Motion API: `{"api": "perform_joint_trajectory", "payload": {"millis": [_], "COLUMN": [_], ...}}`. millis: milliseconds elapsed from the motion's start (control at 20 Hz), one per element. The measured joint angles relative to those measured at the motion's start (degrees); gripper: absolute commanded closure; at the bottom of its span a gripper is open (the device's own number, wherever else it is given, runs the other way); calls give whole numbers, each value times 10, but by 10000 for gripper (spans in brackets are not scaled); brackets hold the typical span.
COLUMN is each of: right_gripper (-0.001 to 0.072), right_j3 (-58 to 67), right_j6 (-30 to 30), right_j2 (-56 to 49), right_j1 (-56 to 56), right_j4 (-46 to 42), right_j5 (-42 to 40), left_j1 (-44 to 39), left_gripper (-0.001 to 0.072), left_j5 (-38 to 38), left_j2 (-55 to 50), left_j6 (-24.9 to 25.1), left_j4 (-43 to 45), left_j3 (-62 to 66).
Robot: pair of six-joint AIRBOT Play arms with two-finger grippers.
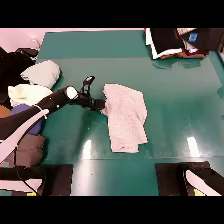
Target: Fold the shirts.
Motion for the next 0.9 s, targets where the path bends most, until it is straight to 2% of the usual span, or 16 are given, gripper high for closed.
{"api": "perform_joint_trajectory", "payload": {"millis": [100,150,200,250,350,500,700,750,800,900], "right_gripper": [693,557,341,327,327,327,339,360,457,597], "right_j3": [-60,-104,-151,-203,-322,-455,-517,-514,-507,-483], "right_j6": [13,20,23,25,31,28,1,-5,-9,-14], "right_j2": [1,3,5,7,4,-26,-101,-122,-141,-176], "right_j1": [0,0,0,0,4,37,128,153,174,207], "right_j4": [-32,-51,-66,-76,-78,-26,56,67,74,80], "right_j5": [38,51,57,56,32,-35,-124,-140,-155,-180], "left_j1": [17,26,36,44,55,61,65,65,65,65], "left_gripper": [684,684,684,684,683,684,683,683,683,684], "left_j5": [-19,-28,-35,-45,-56,-66,-70,-71,-71,-72], "left_j2": [4,6,8,8,9,10,10,10,10,10], "left_j6": [1,2,2,2,2,2,2,2,2,2], "left_j4": [16,24,29,34,43,50,56,56,56,57], "left_j3": [25,37,45,50,58,64,66,66,66,66]}}
